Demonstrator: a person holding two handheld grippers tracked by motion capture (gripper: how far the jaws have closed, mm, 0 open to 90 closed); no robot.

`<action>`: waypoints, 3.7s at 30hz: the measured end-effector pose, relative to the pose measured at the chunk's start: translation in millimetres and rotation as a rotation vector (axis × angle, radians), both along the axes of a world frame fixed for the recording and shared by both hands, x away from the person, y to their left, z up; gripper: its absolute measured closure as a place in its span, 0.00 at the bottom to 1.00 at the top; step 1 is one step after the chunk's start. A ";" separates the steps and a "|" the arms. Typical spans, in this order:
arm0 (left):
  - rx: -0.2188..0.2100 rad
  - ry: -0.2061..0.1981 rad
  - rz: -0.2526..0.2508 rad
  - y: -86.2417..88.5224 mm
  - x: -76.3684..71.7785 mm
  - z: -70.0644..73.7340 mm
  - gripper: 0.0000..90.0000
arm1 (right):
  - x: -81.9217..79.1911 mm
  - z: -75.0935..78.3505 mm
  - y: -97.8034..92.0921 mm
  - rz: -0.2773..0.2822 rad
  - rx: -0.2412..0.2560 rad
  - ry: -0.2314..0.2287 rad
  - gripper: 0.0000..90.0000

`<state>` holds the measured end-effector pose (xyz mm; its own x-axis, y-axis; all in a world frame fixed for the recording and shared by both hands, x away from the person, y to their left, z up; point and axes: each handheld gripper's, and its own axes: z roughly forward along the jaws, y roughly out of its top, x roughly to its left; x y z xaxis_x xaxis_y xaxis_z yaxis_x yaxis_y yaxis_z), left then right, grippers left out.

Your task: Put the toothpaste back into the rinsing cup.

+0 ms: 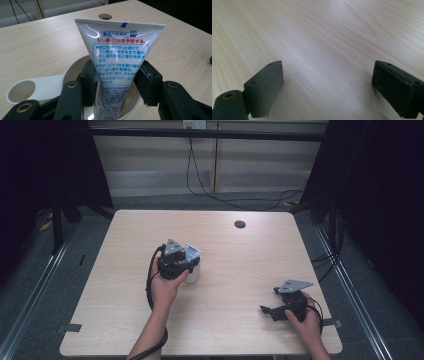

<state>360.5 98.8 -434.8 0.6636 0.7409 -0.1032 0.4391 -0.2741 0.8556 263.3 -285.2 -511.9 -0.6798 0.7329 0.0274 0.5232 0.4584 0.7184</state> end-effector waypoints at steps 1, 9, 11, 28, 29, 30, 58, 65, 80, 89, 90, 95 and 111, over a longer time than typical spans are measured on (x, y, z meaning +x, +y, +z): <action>-0.002 0.000 0.002 0.2 0.0 0.0 0.61 | 0.0 0.0 0.0 0.000 0.000 0.000 0.11; -0.007 -0.007 0.008 2.8 0.1 2.8 0.55 | 0.0 0.0 0.0 0.000 -0.001 0.000 0.11; -0.001 -0.009 0.007 4.1 0.2 3.3 0.54 | -0.1 0.0 0.1 0.000 -0.001 0.000 0.11; 0.015 -0.029 0.015 5.4 -0.6 9.7 0.36 | -0.1 0.0 0.1 -0.001 -0.001 0.000 0.11; 0.016 -0.028 0.015 5.3 -0.7 9.7 0.35 | 0.0 0.0 0.1 0.000 -0.002 -0.001 0.11; 0.016 -0.028 0.017 5.5 -0.5 9.7 0.34 | 0.0 0.0 0.1 0.000 -0.002 -0.001 0.11; 0.004 0.033 0.011 13.3 -1.1 12.3 0.17 | 0.0 0.0 0.1 0.000 -0.001 -0.001 0.11; -0.004 0.041 -0.002 15.0 -1.8 15.2 0.17 | 0.0 0.0 0.0 0.000 -0.001 0.000 0.11; -0.027 0.061 -0.041 27.2 -9.9 16.3 0.12 | -0.1 0.0 0.1 -0.001 -0.001 0.000 0.11; -0.009 0.064 -0.057 40.3 -14.0 15.8 0.12 | -0.1 0.0 0.1 0.000 -0.001 0.000 0.11; -0.008 0.065 -0.057 42.3 -14.7 15.5 0.12 | 0.0 0.0 0.1 0.000 -0.002 -0.001 0.11; -0.009 0.074 -0.058 50.6 -18.3 12.6 0.12 | 0.0 0.0 0.0 0.000 -0.001 0.000 0.11; -0.010 0.089 -0.046 71.3 -29.6 2.5 0.14 | 0.0 0.0 0.0 0.000 -0.001 0.000 0.11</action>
